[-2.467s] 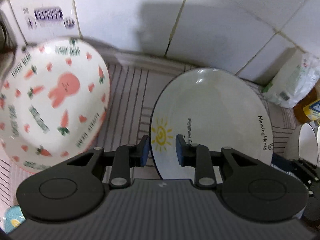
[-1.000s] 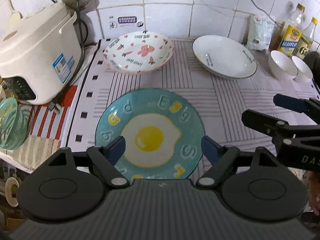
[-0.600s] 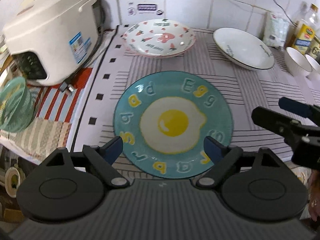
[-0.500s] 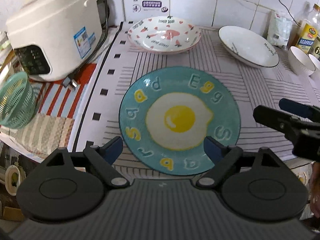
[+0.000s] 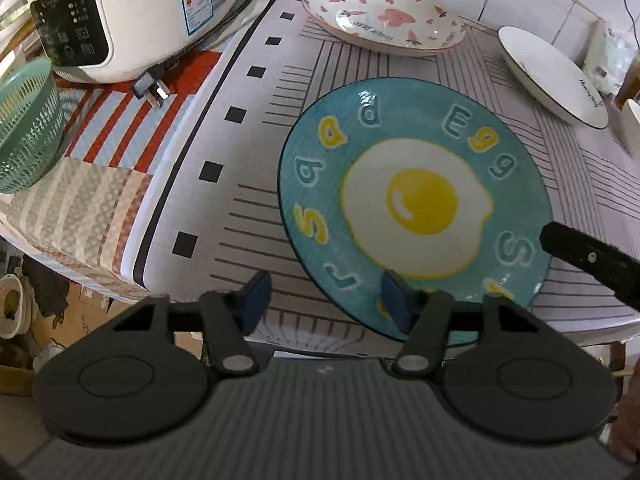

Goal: Organize plates and bowls
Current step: 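Move both grippers to the blue egg plate and grasp its rim, then lift the blue egg plate with both grippers toward the white plate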

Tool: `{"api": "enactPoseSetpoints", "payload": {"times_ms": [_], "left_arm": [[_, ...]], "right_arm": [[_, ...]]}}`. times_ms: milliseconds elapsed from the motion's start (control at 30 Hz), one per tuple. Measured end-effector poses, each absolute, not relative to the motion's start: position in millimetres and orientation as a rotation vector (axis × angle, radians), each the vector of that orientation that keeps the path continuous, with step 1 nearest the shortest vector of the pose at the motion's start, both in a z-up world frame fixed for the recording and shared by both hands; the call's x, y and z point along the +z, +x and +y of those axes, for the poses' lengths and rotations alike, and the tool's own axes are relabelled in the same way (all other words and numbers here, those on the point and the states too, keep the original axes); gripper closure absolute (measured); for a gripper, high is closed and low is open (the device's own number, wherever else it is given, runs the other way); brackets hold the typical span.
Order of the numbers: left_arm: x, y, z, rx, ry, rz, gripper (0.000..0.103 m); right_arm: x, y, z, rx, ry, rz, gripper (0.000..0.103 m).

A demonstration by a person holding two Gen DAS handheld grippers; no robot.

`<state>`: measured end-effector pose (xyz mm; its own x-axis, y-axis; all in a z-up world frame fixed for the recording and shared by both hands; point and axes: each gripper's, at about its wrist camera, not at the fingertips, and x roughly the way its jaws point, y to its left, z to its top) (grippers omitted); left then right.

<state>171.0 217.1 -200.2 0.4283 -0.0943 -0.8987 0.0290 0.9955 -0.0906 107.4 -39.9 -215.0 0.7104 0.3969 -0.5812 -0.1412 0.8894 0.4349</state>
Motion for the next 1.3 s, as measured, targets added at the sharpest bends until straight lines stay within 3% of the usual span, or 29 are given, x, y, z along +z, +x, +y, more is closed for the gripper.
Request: {"api": "enactPoseSetpoints", "payload": {"times_ms": [167, 300, 367, 400, 900, 1300], "left_arm": [[-201.2, 174.9, 218.2, -0.129, -0.084, 1.112, 0.068], [-199.7, 178.6, 216.0, -0.149, -0.073, 1.128, 0.070], [-199.3, 179.4, 217.8, -0.159, -0.079, 1.136, 0.070], [-200.1, 180.7, 219.0, -0.160, -0.091, 1.140, 0.070], [-208.3, 192.2, 227.4, -0.164, -0.174, 1.154, 0.067], [-186.6, 180.6, 211.0, -0.184, -0.120, 1.124, 0.067]], "right_arm": [[-224.7, 118.9, -39.4, 0.293, 0.412, 0.777, 0.049], [-231.4, 127.3, -40.2, 0.295, 0.441, 0.810, 0.067], [-232.9, 130.2, -39.1, 0.302, 0.453, 0.817, 0.084], [-233.6, 131.7, -39.5, 0.311, 0.460, 0.822, 0.086], [-248.8, 158.0, -50.5, 0.379, 0.583, 0.888, 0.089], [-220.1, 153.0, -47.3, 0.453, 0.360, 0.875, 0.086]]}}
